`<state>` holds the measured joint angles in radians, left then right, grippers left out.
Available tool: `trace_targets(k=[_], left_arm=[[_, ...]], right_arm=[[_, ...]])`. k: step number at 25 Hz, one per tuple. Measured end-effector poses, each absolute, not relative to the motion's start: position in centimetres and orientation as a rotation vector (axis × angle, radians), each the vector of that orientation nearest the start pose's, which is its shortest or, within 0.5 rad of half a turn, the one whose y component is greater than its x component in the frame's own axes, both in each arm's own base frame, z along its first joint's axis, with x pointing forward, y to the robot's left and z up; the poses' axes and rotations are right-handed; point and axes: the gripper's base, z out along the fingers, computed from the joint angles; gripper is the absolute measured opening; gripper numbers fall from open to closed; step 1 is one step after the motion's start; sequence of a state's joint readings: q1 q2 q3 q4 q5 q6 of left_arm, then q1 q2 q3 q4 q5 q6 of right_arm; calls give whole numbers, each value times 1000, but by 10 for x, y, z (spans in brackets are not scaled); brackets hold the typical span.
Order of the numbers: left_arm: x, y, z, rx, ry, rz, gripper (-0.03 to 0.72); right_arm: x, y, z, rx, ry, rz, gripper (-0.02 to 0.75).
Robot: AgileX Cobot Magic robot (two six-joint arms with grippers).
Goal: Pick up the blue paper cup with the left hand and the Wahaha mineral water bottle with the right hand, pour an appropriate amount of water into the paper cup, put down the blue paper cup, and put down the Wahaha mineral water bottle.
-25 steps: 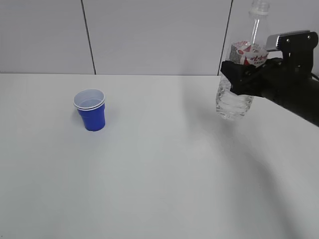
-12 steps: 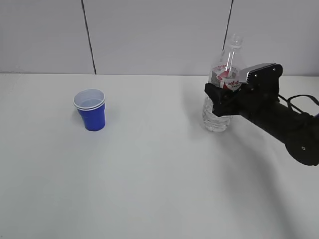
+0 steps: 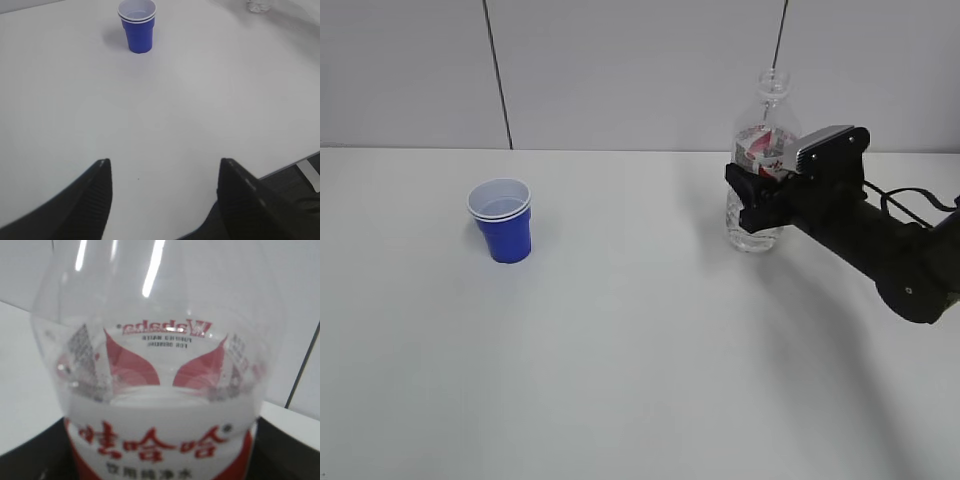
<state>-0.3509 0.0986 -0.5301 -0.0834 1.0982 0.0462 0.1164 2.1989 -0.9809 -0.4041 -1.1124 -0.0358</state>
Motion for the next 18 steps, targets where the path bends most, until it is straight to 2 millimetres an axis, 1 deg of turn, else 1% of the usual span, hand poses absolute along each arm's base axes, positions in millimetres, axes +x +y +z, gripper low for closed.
trace_targets(k=[1,7,11,18], left_arm=[[3,-8,283,428,2117,-279,498],[3,-8,283,430,2117,-277,498],[3,-8,283,430,2117,-277,498],[3,-8,283,430,2117,-277,498]], right_arm=[[402,79,103,-543,1539,212,468],[404,77,100,-493,1557,209,468],[405,75,101,-428,1574,237,468],[405,74,101,-406,1578,248,468]])
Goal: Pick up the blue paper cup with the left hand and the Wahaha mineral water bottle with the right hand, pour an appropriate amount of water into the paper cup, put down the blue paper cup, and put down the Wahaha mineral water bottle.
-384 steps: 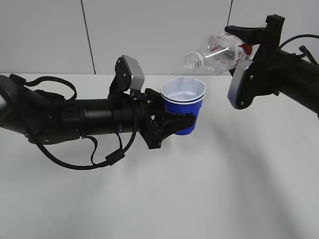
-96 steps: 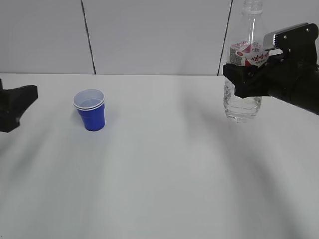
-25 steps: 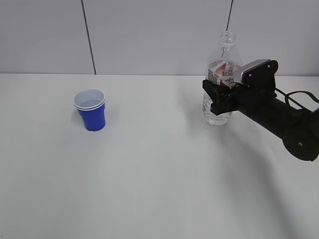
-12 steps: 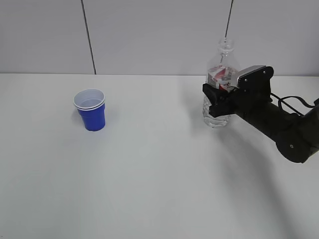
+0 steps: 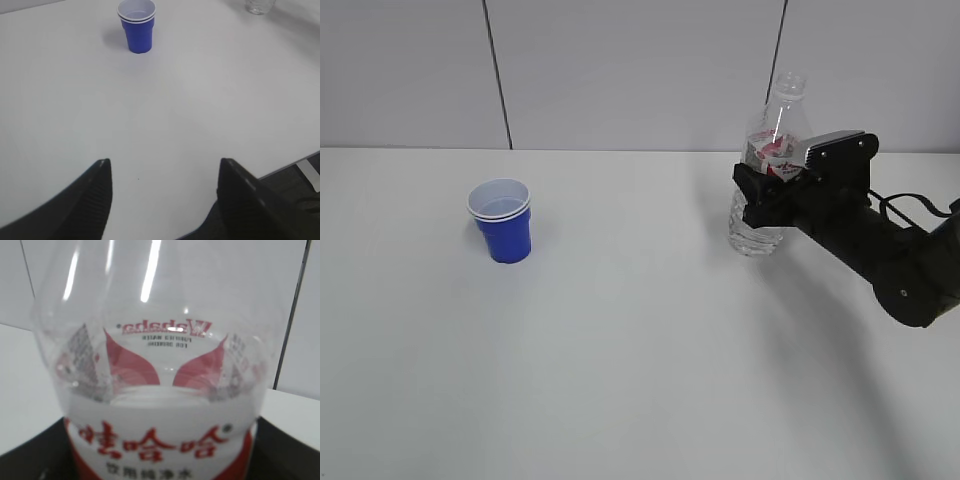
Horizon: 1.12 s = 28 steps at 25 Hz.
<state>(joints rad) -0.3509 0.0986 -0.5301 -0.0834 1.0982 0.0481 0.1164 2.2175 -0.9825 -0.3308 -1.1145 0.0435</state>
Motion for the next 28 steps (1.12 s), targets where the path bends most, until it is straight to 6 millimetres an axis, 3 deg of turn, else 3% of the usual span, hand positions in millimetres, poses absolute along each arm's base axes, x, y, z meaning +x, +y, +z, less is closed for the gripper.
trace_targets(k=[5,13,28], left_arm=[[3,-8,283,430,2117,-277,498],[3,-8,283,430,2117,-277,498],[3,-8,283,430,2117,-277,498]], right_arm=[[406,74,99,-407,1572,251,475],[405,76,85,-412,1575,281,589],[399,75,77,-409,1610,288,601]])
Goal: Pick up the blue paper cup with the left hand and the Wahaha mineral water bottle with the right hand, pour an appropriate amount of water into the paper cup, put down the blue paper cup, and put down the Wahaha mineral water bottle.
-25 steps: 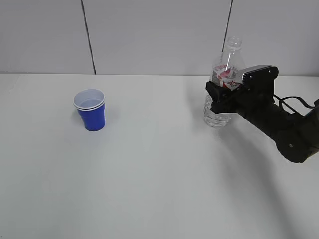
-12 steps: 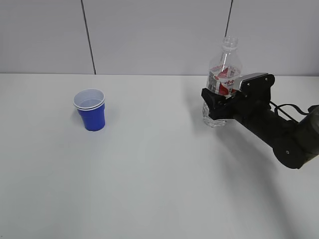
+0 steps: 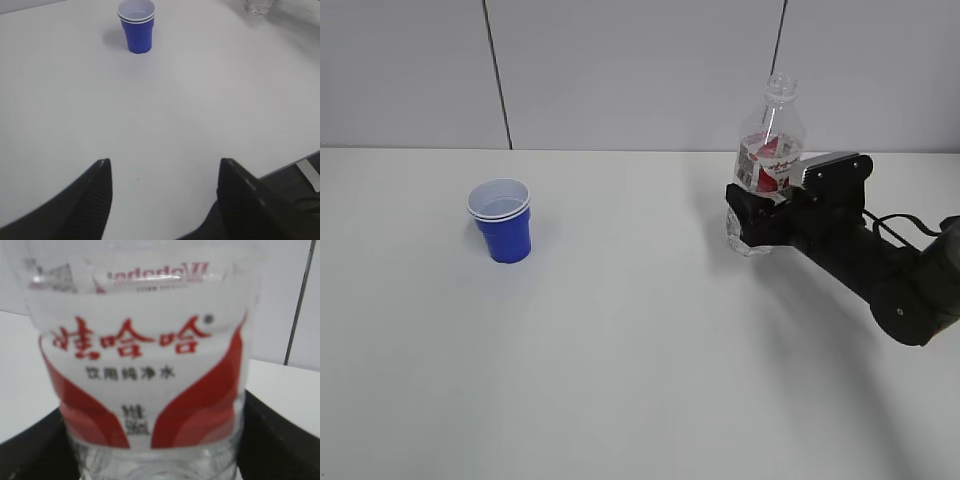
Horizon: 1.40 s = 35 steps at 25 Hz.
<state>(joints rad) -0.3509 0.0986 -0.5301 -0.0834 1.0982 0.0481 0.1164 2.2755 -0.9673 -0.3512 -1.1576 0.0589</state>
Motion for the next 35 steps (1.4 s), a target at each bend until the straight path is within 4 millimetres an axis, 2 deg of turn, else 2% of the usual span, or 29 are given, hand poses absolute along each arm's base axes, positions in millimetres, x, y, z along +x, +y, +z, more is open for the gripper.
trace_targets(k=[9,15,19,35], left_arm=[[3,-8,283,430,2117,-277,498],[3,-8,283,430,2117,-277,498],[3,-8,283,430,2117,-277,498],[3,-8,283,430,2117,-277,498]], right_arm=[[383,73,80,-411,1653,281,601],[380,67,85,-351,1660,244,601],[375,66,82,-356,1676,230,601],[374,66,82,-381,1673,214,608]])
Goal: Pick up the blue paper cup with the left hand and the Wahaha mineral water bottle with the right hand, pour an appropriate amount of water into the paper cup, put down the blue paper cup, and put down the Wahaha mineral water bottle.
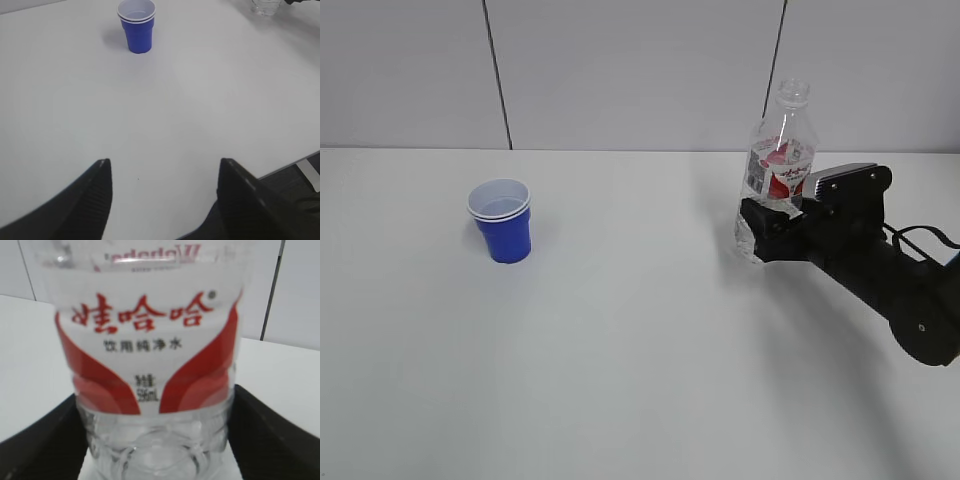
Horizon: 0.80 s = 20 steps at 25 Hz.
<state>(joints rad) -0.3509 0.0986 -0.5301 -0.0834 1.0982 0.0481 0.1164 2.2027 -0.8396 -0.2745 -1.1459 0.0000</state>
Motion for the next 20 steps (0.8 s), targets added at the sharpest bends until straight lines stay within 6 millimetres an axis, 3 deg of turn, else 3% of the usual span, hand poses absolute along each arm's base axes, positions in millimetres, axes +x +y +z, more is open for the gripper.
trace_targets(k=[9,20], left_arm=[[3,-8,283,430,2117,-277,498],[3,-8,283,430,2117,-277,498]], right_arm=[[373,67,81,-418,1668,189,622],[355,63,84,-409,1702,184,622]])
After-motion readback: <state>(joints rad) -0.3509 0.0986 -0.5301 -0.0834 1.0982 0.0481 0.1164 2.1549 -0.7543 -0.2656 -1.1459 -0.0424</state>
